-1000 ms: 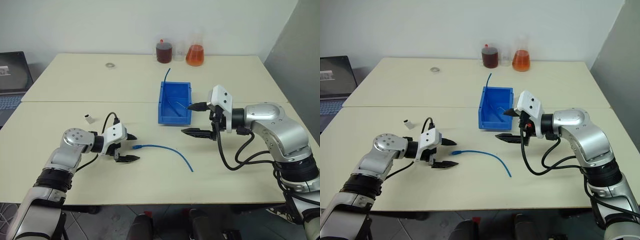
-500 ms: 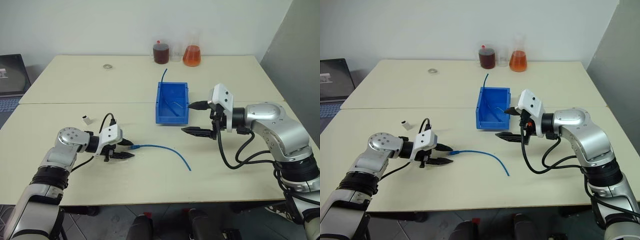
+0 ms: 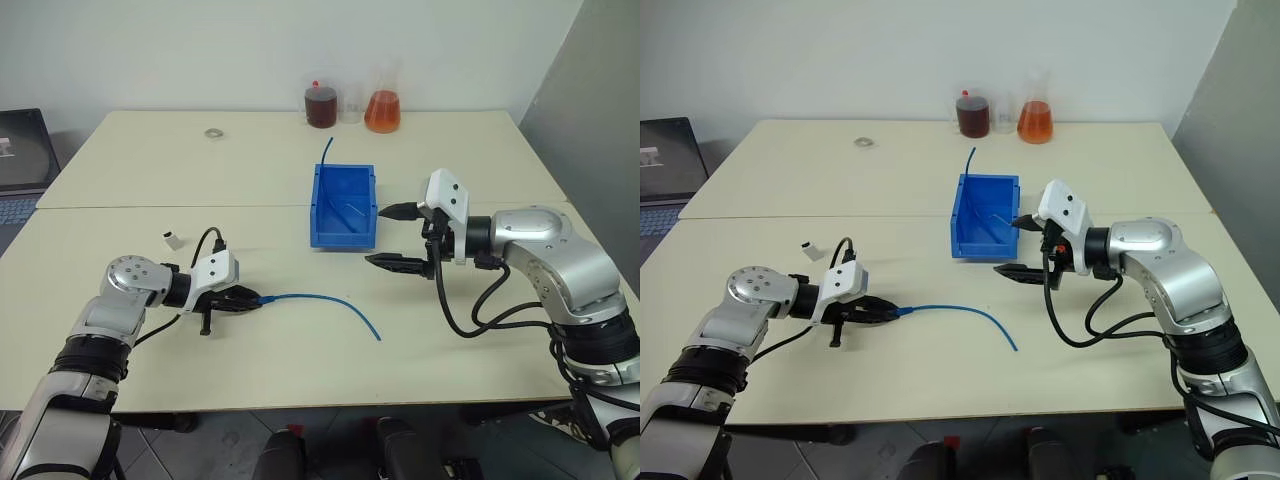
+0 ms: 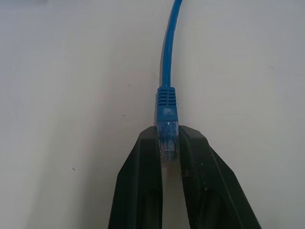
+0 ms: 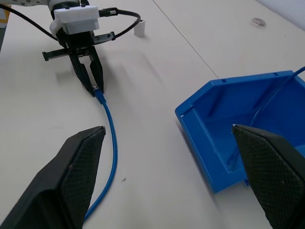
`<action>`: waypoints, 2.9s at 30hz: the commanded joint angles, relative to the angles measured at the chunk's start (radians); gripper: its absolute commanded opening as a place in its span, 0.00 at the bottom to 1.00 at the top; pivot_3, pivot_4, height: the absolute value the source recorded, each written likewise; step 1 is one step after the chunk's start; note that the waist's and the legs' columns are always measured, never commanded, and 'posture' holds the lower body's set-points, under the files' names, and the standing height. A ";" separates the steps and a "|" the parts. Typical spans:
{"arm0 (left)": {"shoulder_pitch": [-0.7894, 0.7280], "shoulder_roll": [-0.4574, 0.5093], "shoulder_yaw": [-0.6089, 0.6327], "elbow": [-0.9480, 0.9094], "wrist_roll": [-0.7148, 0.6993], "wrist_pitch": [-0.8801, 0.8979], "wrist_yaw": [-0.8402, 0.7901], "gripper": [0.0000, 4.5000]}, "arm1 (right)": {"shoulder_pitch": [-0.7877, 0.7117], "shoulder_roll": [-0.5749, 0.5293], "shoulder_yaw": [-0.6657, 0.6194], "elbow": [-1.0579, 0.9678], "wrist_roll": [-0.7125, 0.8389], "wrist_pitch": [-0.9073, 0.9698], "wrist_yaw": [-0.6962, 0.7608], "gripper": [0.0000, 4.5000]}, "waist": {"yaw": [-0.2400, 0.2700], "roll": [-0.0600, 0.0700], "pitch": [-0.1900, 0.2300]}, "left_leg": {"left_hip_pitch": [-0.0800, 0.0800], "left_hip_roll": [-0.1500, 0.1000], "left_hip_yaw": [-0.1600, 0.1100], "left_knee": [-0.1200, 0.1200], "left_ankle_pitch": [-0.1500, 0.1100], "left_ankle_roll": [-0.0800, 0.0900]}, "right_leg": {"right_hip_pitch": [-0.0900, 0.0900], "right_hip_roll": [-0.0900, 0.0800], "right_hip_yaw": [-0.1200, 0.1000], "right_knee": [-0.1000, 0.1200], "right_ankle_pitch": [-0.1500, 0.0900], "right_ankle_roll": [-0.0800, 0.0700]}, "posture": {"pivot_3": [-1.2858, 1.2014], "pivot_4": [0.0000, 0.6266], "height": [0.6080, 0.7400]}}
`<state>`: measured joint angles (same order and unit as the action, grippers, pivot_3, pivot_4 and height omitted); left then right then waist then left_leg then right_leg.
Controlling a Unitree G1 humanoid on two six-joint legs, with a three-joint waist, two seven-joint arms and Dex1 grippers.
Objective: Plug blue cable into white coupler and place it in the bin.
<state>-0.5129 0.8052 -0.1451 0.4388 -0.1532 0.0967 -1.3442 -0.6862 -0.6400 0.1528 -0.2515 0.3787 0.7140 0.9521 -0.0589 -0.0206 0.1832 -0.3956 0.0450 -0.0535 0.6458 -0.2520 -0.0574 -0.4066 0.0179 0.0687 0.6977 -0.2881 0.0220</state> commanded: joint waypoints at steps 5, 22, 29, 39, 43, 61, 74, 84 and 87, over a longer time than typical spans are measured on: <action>-0.109 -0.201 0.196 -0.490 -0.456 0.713 0.261 0.05 | 0.024 0.048 -0.149 -0.154 0.203 0.219 -0.096 1.00 | 0.020 -0.003 0.003 | -0.006 -0.001 -0.004 0.003 0.000 0.000 | -0.002 -0.001 -0.003 -0.001 0.000 0.000 | 0.52 0.24 1.00; -0.237 -0.307 0.365 -0.582 -0.864 1.070 0.485 0.05 | -0.116 0.182 -0.444 0.006 0.708 0.609 -0.331 1.00 | 0.002 -0.003 0.003 | -0.002 -0.001 -0.002 0.001 0.000 -0.001 | -0.001 -0.001 -0.001 0.000 0.001 -0.001 | 0.52 0.24 1.00; -0.245 -0.330 0.339 -0.568 -0.852 1.041 0.494 0.05 | -0.166 0.189 -0.434 0.045 0.786 0.642 -0.374 1.00 | 0.004 -0.002 0.003 | -0.004 -0.002 -0.002 0.000 0.000 -0.001 | -0.001 -0.001 -0.002 -0.002 0.001 -0.001 | 0.52 0.24 1.00; -0.235 -0.332 0.329 -0.581 -0.872 1.044 0.490 0.05 | -0.176 0.211 -0.362 0.069 0.768 0.598 -0.362 0.92 | 0.004 -0.002 0.003 | -0.004 -0.001 -0.002 0.000 0.000 -0.001 | -0.001 -0.001 -0.001 -0.002 0.000 -0.001 | 0.52 0.24 1.00; -0.227 -0.324 0.330 -0.585 -0.882 1.044 0.491 0.05 | -0.183 0.214 -0.358 0.094 0.768 0.583 -0.365 0.74 | 0.004 -0.002 0.003 | -0.004 -0.001 -0.002 0.000 0.000 -0.001 | -0.001 -0.001 -0.001 -0.002 0.000 0.000 | 0.52 0.24 1.00; -0.200 -0.303 0.326 -0.615 -0.910 1.047 0.504 0.05 | -0.183 0.199 -0.362 0.123 0.806 0.595 -0.356 0.03 | 0.004 -0.002 0.003 | -0.004 -0.001 -0.002 -0.001 0.000 -0.001 | -0.001 -0.001 -0.001 -0.004 0.000 0.000 | 0.52 0.24 1.00; -0.191 -0.278 0.340 -0.616 -0.926 1.043 0.482 0.45 | -0.197 0.188 -0.355 0.147 0.776 0.568 -0.360 0.03 | 0.004 -0.002 0.003 | -0.004 -0.001 -0.002 -0.001 0.000 -0.001 | -0.001 -0.001 -0.001 -0.004 0.000 0.000 | 0.52 0.24 1.00; -0.049 -0.225 0.387 -0.715 -0.928 1.031 0.537 0.88 | -0.205 0.152 -0.352 0.172 0.736 0.534 -0.330 0.03 | 0.000 -0.002 0.003 | -0.004 -0.001 -0.001 -0.002 0.000 0.000 | -0.001 -0.001 -0.001 -0.007 0.000 0.000 | 0.52 0.24 1.00; 0.065 -0.175 0.384 -0.784 -0.836 0.955 0.562 0.99 | -0.214 0.140 -0.345 0.185 0.725 0.521 -0.313 0.03 | -0.001 -0.001 0.004 | -0.004 0.000 0.000 -0.003 0.000 -0.001 | -0.002 -0.001 0.001 -0.008 0.000 0.000 | 0.52 0.24 1.00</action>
<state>-0.4878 0.6029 0.2131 -0.2780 -1.0450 1.1162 -0.8040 -0.8692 -0.4888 -0.1798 -0.0600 1.1080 1.2636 0.6120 -0.0595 -0.0220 0.1869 -0.4000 0.0449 -0.0532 0.6426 -0.2521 -0.0580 -0.4087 0.0168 0.0693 0.6893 -0.2877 0.0216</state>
